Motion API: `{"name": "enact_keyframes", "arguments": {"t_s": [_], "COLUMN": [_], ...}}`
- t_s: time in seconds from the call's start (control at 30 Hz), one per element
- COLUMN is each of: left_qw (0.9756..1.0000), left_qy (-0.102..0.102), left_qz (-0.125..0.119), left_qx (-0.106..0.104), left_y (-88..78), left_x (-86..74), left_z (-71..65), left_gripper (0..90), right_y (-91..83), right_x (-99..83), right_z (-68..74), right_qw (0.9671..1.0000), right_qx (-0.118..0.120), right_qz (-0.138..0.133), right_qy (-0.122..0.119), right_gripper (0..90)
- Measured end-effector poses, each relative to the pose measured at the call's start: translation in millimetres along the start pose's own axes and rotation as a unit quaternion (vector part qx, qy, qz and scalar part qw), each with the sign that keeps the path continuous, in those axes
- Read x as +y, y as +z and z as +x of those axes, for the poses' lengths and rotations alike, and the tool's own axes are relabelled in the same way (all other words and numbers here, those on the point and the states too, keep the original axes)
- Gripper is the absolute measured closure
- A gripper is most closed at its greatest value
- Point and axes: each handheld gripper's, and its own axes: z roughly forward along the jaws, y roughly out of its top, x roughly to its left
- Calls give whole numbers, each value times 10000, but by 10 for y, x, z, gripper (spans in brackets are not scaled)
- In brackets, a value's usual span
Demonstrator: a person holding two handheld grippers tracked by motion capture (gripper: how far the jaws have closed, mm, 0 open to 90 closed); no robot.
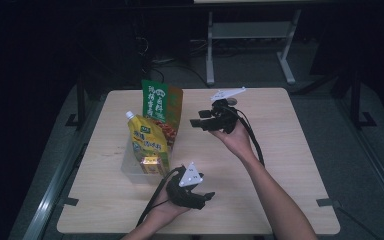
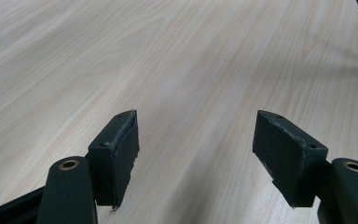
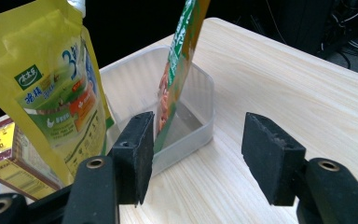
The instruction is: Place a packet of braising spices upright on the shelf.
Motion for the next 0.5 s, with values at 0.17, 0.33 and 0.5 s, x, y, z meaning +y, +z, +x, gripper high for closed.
{"name": "enact_keyframes", "arguments": {"t_s": [0.17,0.33,0.5], "left_qw": [10000,10000,10000], "left_qy": [-33,-60,-45], "left_qz": [-6,-52,-42], "left_qx": [-5,4,8], "left_y": [-2,-10,-9], "left_x": [-1,0,1], "left_z": [-4,3,0], "left_gripper": [309,308,308], "right_y": [-62,-127,-178], "right_x": [-37,-64,-95], "right_z": [-21,-26,-34], "right_qw": [10000,10000,10000], "right_qx": [-34,-46,-65], "right_qz": [29,13,15], "right_qy": [22,16,42], "right_gripper": [426,424,421]}}
